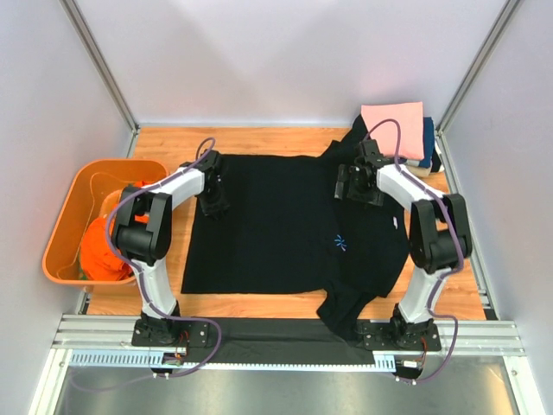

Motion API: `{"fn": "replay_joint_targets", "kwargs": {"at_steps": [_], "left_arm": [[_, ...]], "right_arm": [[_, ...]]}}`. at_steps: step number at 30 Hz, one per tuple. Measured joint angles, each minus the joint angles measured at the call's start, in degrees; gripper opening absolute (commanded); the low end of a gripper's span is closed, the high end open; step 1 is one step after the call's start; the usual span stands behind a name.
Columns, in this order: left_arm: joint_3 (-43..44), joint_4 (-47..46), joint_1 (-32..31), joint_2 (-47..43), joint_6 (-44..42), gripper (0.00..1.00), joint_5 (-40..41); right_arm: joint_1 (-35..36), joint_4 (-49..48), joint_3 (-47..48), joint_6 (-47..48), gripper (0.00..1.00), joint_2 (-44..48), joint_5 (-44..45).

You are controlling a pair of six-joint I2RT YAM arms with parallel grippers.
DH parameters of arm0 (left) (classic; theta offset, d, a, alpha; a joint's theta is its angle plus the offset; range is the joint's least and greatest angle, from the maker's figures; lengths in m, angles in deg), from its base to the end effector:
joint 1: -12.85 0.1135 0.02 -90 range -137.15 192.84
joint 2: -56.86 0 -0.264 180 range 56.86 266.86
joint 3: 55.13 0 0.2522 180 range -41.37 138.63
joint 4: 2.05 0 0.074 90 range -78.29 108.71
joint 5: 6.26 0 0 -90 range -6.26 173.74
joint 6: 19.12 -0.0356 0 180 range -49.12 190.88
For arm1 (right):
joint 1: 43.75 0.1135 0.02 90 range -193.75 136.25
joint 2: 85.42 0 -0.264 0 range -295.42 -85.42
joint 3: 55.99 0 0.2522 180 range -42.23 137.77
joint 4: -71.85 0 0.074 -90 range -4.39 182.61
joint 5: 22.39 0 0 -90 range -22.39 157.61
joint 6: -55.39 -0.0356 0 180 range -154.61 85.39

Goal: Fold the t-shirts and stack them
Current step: Flatten the tshirt out

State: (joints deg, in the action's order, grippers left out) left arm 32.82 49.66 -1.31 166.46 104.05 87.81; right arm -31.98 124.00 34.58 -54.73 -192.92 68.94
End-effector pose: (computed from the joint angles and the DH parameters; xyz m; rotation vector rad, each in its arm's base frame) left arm 0.3636 -0.0891 0.1642 -0.4846 2.8049 -0.0744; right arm 0.3720 0.0767 0.1895 0.2085 2.7743 0.1101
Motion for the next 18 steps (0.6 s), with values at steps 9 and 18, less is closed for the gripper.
{"fn": "replay_joint_targets", "kwargs": {"at_steps": [9, 18], "left_arm": [[11.98, 2.6, 4.83, 8.13, 0.83, 0.33, 0.9], [15.15, 4.61, 5.99, 8.5, 3.08, 0.35, -1.11]], "right_arm": [[-3.06, 5.49, 17.57, 2.01, 0.92, -15.04, 0.02], [-3.52, 7.69, 40.46, 8.39, 0.93, -24.28, -2.45]]}}
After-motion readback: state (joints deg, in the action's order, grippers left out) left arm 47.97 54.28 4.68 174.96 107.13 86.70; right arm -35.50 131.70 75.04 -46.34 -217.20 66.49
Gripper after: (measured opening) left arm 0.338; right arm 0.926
